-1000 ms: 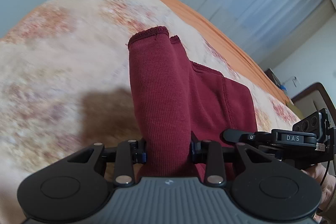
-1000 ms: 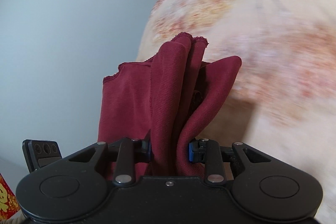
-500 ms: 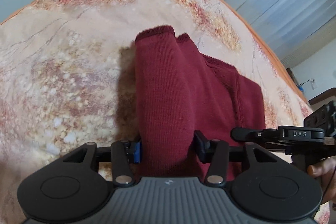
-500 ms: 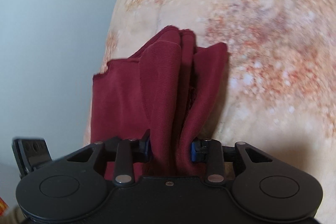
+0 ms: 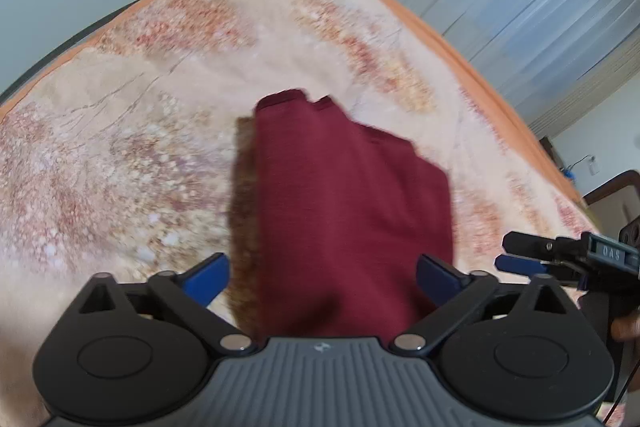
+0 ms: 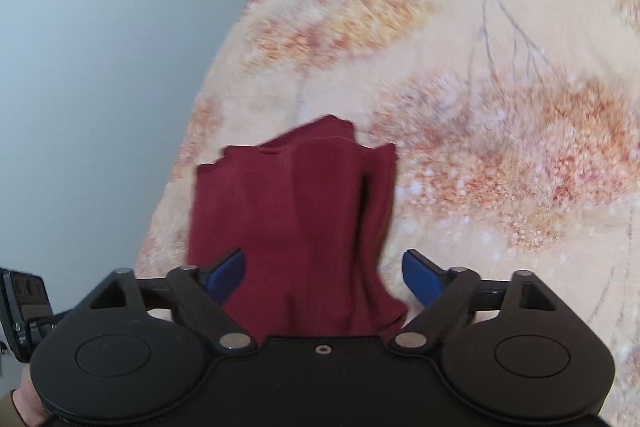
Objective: Fold small clothes
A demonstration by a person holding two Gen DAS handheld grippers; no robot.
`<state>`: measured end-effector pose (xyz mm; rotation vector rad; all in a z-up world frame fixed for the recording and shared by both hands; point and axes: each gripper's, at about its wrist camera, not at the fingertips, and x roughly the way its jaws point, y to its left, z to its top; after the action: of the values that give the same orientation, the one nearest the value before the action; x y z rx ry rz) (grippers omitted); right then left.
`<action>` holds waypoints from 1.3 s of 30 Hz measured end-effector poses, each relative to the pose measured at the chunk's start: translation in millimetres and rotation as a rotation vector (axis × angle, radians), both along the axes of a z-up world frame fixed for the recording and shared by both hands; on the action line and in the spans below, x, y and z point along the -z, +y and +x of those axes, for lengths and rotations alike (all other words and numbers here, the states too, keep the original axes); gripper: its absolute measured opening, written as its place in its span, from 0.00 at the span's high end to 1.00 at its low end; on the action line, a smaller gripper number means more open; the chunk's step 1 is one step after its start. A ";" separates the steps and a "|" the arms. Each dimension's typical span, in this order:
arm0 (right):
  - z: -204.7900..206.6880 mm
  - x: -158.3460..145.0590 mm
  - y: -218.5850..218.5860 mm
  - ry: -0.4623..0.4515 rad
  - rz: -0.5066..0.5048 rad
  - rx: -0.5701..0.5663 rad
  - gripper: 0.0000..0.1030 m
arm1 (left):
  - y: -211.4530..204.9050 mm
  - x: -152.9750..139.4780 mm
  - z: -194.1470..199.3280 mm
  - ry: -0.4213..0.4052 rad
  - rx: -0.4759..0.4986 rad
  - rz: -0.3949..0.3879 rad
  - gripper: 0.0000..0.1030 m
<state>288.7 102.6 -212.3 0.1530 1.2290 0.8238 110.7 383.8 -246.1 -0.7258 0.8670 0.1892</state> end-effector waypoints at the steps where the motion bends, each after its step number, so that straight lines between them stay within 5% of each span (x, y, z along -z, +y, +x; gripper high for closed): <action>1: -5.5 -9.1 -1.5 -0.013 0.012 -0.004 0.12 | -3.7 -6.8 -1.2 0.001 0.000 0.007 0.01; 7: -38.3 -63.1 -16.8 -0.087 0.058 0.009 0.03 | -27.0 -45.6 -8.5 -0.003 0.015 0.063 0.01; 20: -91.5 -170.2 -53.3 -0.234 0.018 -0.075 0.01 | -94.7 -140.2 -48.1 -0.069 -0.020 0.158 0.01; 24: -107.8 -206.1 -56.3 -0.340 -0.058 -0.105 0.01 | -117.1 -171.3 -66.1 -0.093 -0.071 0.247 0.01; 30: -133.1 -242.9 -60.6 -0.500 -0.099 -0.195 0.01 | -153.5 -215.4 -85.6 -0.044 -0.196 0.520 0.01; 34: -150.1 -256.3 -69.1 -0.617 -0.101 -0.214 0.01 | -165.7 -241.0 -99.2 -0.068 -0.297 0.524 0.00; 38: -161.4 -265.7 -72.8 -0.676 -0.102 -0.239 0.01 | -158.0 -250.4 -120.8 -0.185 -0.350 0.346 0.00; 39: -161.0 -265.5 -72.4 -0.653 -0.106 -0.243 0.01 | -157.7 -248.0 -117.8 -0.142 -0.350 0.329 0.01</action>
<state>127.7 30.3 53.2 -0.3382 0.6735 0.9181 -7.1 226.1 1.9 -0.5681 0.5507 0.5722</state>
